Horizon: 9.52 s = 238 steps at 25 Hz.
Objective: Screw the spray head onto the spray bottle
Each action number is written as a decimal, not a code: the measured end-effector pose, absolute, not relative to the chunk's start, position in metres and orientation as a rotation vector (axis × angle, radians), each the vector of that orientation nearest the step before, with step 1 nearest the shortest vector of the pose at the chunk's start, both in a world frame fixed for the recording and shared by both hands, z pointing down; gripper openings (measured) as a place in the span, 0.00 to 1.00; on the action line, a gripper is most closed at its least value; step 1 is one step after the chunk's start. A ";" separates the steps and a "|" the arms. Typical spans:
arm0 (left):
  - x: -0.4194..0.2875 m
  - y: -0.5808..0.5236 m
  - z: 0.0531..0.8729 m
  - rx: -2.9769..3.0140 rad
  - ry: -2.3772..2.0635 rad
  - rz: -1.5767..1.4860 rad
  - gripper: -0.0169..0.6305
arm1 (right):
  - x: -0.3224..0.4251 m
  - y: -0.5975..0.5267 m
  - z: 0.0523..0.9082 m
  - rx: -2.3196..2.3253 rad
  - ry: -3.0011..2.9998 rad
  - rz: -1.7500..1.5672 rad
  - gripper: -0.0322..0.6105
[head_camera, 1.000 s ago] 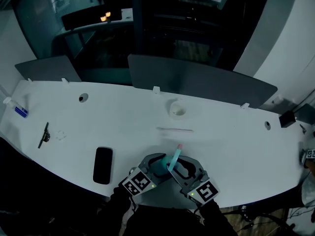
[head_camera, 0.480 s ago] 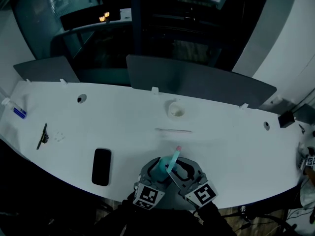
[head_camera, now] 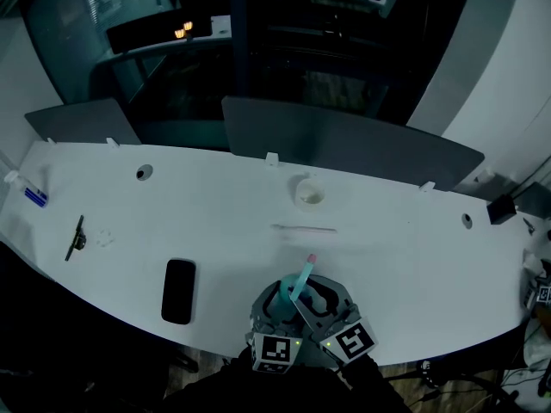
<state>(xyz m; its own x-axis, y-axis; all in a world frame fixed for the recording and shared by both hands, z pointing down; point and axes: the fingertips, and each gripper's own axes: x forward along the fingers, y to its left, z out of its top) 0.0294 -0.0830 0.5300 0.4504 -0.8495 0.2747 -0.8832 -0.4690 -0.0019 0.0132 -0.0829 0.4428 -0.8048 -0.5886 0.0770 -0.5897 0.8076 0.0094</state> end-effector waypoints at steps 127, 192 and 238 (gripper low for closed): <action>0.048 -0.075 0.518 2.691 -1.433 0.372 0.51 | 0.032 -0.075 0.449 1.052 -2.887 0.026 0.26; -0.013 0.170 0.360 2.631 -2.137 0.034 0.03 | 0.155 0.170 0.359 1.868 -2.629 -0.352 0.05; -0.086 0.343 0.326 2.761 -2.033 -0.130 0.03 | 0.046 0.358 0.314 1.779 -2.630 -0.536 0.05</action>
<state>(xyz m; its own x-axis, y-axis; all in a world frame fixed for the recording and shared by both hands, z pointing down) -0.0863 0.3432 0.3261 0.3095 -0.9230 -0.2288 -0.9445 -0.2707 -0.1860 0.0456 0.3581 0.3145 -0.3873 -0.8882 -0.2473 -0.9141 0.3351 0.2283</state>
